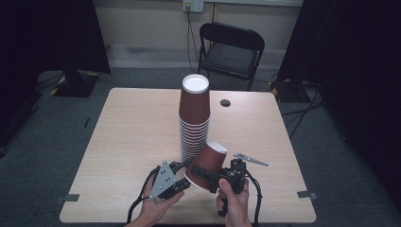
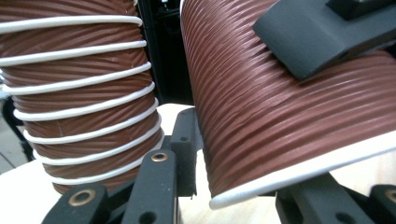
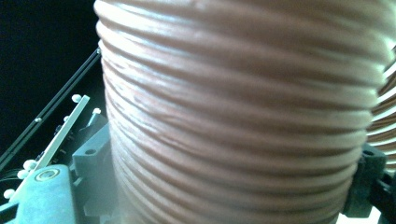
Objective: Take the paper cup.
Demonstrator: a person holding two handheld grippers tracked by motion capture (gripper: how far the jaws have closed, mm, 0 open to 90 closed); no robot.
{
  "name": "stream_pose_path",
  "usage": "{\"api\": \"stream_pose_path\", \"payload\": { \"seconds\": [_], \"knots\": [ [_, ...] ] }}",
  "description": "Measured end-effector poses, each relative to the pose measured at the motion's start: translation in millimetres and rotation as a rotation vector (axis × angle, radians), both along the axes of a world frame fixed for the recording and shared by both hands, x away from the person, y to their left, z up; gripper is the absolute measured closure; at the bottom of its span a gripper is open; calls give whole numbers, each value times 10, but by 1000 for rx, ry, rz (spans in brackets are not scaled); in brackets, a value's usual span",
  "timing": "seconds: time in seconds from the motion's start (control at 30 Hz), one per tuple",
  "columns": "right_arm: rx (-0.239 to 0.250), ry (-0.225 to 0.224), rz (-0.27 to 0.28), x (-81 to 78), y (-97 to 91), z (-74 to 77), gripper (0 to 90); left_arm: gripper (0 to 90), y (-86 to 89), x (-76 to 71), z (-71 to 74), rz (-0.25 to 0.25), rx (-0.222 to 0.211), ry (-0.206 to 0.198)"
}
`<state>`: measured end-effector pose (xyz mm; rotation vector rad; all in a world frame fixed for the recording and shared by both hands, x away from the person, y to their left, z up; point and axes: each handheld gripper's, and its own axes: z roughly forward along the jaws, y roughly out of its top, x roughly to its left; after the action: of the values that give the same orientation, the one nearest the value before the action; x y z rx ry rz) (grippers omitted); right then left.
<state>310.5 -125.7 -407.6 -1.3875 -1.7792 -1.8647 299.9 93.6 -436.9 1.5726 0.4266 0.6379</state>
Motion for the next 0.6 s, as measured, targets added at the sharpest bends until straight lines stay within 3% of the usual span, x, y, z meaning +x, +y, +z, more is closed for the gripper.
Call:
{"api": "stream_pose_path", "payload": {
  "seconds": [0.2,0.47,0.6],
  "knots": [
    [-4,11,8,6,37,-44,140,773,26,19,-15,8,26,-17],
    [23,-1,40,32,37,-78,115,810,46,22,-11,-4,-7,0],
    [17,-15,31,26,23,-72,115,826,69,32,-27,-18,-42,40]
  ]
}}
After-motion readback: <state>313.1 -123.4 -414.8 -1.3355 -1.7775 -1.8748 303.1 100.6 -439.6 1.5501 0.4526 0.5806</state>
